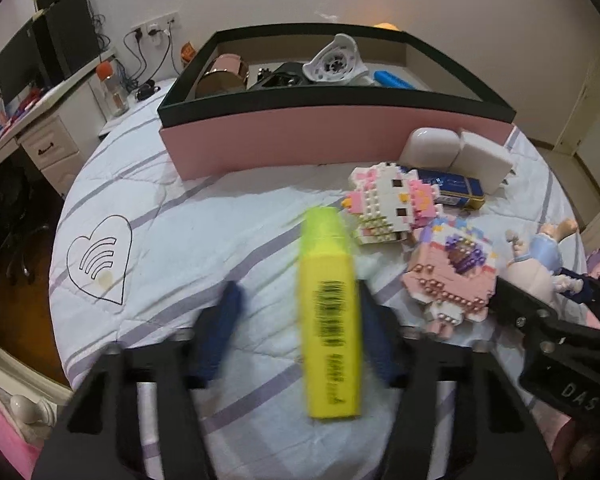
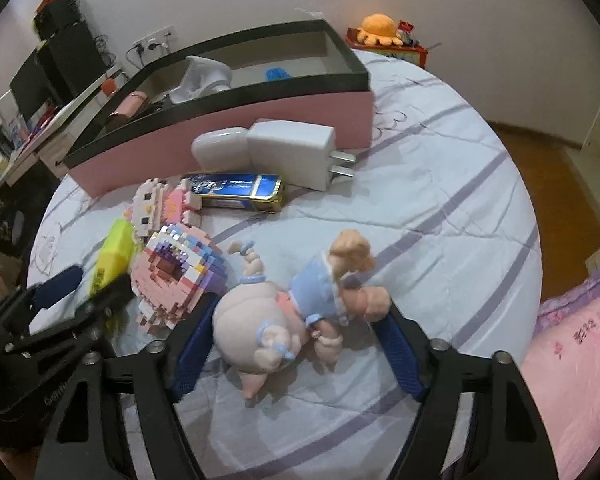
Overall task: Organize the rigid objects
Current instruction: 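Move the left tool to the yellow highlighter and close on it, then carry highlighter with left tool and pig doll with right tool into pink box, open both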
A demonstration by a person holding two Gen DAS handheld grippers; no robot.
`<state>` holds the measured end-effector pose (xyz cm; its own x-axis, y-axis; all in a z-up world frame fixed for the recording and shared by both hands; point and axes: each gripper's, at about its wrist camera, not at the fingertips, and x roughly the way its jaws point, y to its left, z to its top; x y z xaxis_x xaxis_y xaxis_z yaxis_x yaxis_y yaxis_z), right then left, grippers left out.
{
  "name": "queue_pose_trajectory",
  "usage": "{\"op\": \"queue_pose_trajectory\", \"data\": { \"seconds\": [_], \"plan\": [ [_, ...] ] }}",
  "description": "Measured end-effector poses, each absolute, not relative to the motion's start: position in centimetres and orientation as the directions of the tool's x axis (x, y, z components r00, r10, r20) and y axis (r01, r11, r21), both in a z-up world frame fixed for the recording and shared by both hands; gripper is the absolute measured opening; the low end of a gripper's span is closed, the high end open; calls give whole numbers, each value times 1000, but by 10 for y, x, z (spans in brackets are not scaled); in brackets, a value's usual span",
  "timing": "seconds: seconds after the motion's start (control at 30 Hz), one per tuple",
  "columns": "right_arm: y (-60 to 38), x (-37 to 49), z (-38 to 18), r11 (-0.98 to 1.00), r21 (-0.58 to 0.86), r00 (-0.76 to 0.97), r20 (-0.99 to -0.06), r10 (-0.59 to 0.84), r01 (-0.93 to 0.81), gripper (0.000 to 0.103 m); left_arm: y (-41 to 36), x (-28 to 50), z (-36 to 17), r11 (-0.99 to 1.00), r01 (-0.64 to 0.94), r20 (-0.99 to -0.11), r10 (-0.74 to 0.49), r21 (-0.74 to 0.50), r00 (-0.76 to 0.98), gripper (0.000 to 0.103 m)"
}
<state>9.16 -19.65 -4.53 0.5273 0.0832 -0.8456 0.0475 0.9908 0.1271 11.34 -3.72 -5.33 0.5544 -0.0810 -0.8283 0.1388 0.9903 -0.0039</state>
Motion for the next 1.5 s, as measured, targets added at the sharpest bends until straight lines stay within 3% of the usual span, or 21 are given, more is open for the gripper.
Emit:
{"op": "queue_pose_trajectory", "data": {
  "seconds": [0.13, 0.17, 0.7, 1.03, 1.27, 1.5],
  "plan": [
    [-207, 89, -44, 982, 181, 531, -837, 131, 44, 72, -29, 114, -51, 990, 141, -831, -99, -25, 547, 27],
    [-208, 89, -43, 982, 185, 531, -836, 135, 42, 56, -26, 115, -51, 989, 140, -832, -109, -38, 544, 27],
    [-214, 89, -30, 968, 250, 547, -812, 203, 11, 56, -18, 114, -39, 986, 121, -825, -164, -116, 542, 27],
    [-207, 97, 22, 965, 257, 611, -755, 238, -59, 56, -15, 125, 3, 983, 141, -797, -180, -120, 577, 27],
    [-193, 147, 67, 967, 210, 671, -698, 251, -144, 56, -8, 173, 42, 982, 158, -760, -178, -100, 625, 27],
    [-189, 223, 67, 965, 195, 655, -709, 263, -176, 56, -19, 247, 44, 977, 191, -777, -194, -96, 599, 27]
  ]
}}
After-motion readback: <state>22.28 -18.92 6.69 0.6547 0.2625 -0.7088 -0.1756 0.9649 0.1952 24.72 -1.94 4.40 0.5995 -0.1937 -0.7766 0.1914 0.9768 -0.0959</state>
